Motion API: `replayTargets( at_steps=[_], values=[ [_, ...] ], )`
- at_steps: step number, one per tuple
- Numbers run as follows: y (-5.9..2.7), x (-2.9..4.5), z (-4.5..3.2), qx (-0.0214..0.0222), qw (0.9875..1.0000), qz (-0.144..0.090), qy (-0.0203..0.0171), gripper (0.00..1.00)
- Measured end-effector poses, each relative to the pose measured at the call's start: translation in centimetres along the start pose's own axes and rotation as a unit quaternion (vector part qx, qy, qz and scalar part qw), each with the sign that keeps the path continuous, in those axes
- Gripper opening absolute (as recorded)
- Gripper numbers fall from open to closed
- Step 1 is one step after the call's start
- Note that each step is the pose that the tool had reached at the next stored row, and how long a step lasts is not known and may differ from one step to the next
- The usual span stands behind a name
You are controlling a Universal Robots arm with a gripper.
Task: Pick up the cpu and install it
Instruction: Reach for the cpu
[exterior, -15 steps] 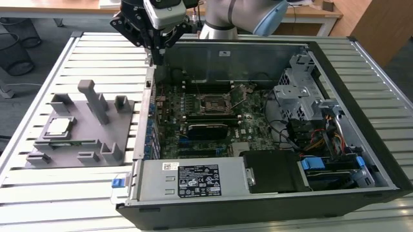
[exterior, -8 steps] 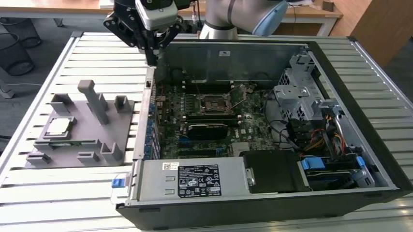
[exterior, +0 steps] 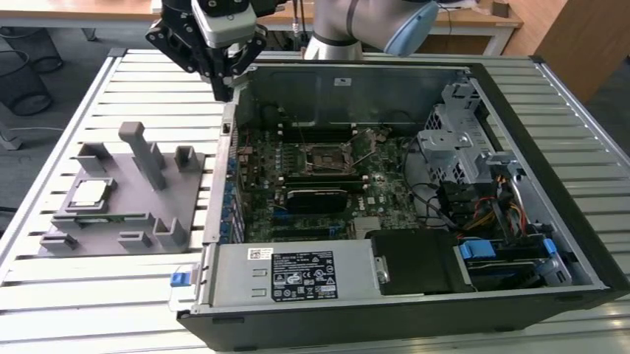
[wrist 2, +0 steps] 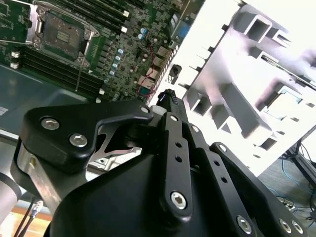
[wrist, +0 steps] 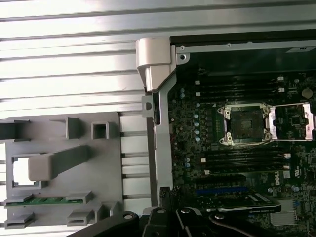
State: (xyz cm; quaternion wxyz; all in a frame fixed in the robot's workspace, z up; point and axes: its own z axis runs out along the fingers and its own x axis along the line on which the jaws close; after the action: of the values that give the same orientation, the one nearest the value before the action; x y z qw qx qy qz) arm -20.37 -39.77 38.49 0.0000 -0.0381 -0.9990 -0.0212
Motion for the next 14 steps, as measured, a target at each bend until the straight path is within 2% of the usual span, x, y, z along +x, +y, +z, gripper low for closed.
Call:
replayTargets(
  at_steps=[14],
  values=[
    [-0.17,2.12,0.26,0.0004,1.0000,0.000,0.0055,0.11]
  ],
)
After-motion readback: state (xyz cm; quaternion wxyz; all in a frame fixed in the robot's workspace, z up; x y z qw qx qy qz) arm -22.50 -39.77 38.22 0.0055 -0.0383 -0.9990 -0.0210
